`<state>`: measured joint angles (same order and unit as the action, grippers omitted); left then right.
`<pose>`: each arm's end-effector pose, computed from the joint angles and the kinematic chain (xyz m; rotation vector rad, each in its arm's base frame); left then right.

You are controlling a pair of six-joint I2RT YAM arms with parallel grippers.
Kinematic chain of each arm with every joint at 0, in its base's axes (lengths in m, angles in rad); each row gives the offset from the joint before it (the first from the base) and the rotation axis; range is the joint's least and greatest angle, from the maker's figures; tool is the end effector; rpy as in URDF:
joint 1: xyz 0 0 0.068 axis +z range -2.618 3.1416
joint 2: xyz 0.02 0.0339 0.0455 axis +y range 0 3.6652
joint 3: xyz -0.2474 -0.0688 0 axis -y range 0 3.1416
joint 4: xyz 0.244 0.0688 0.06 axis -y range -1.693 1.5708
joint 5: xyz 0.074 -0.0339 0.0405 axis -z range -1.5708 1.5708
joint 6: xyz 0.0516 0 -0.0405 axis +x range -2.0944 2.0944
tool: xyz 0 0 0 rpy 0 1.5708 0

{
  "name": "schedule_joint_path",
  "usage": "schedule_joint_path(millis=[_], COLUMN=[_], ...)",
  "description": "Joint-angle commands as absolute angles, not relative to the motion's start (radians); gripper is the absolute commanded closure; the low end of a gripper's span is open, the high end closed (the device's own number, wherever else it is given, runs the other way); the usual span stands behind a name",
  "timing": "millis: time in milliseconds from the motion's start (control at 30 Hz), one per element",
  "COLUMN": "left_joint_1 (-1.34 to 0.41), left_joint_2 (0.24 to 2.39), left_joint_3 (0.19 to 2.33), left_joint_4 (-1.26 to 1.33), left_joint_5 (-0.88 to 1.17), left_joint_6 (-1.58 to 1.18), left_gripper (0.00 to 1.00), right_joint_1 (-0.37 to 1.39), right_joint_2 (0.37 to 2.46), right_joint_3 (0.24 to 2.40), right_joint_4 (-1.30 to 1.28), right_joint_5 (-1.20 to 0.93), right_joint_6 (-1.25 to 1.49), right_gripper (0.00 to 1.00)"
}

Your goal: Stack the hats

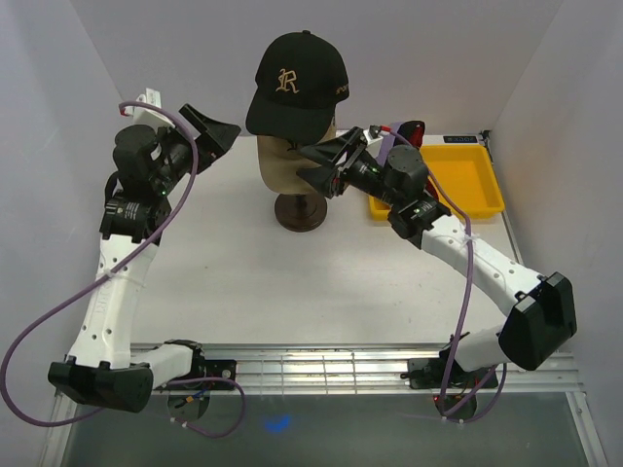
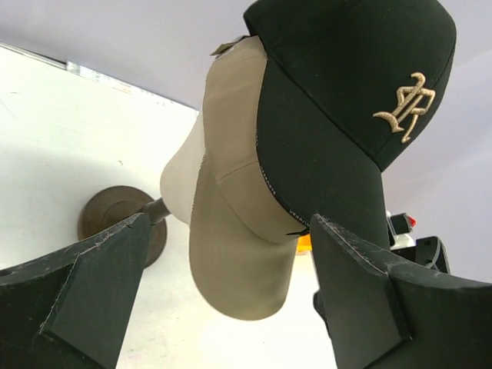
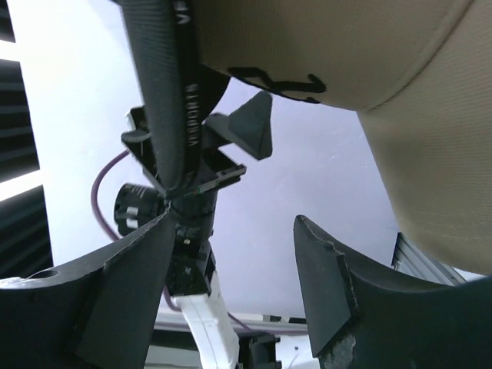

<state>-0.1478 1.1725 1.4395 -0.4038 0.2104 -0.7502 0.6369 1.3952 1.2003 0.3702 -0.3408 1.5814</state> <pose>0.2624 -0.0500 0.4468 -0.3697 1.7397 -0.8387 0.2699 0.2211 0.3901 0.4719 1.7061 1.9845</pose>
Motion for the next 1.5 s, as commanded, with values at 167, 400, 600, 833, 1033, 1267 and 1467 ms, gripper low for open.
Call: schedule_joint_path(millis=[167,400,600,833,1033,1267,1467], left_joint_1=[-0.146,-0.146,-0.146,-0.147,-0.146,-0.146,-0.147], left_joint_2=[1.066,1.043,1.043,1.043,1.040,1.039,1.034], left_joint_3=[1.401,1.364,1.355,1.351,1.353,1.353,1.347], left_joint_4=[-0.471,-0.468,-0.465,-0.465,-0.474,-0.474,-0.476], left_joint_5=[0.135,0.140,0.144,0.146,0.140,0.140,0.138], left_joint_6=[-0.673,-0.672,-0.672,-0.673,-0.666,-0.666,-0.666], left_gripper=[0.06,0.06,0.06,0.06,0.06,0.06,0.06], right_joint_1=[0.722,0.752,0.759,0.759,0.759,0.759,0.759], right_joint_2=[1.417,1.414,1.401,1.436,1.448,1.454,1.456], right_joint_3=[1.210,1.189,1.177,1.206,1.198,1.180,1.163], right_joint_4=[0.455,0.532,0.561,0.603,0.633,0.695,0.738], right_joint_5=[-0.089,-0.049,-0.005,0.043,0.067,0.097,0.120], right_joint_6=[1.586,1.588,1.575,1.597,1.618,1.632,1.638], right_gripper=[0.28,0.30,0.30,0.30,0.32,0.40,0.43])
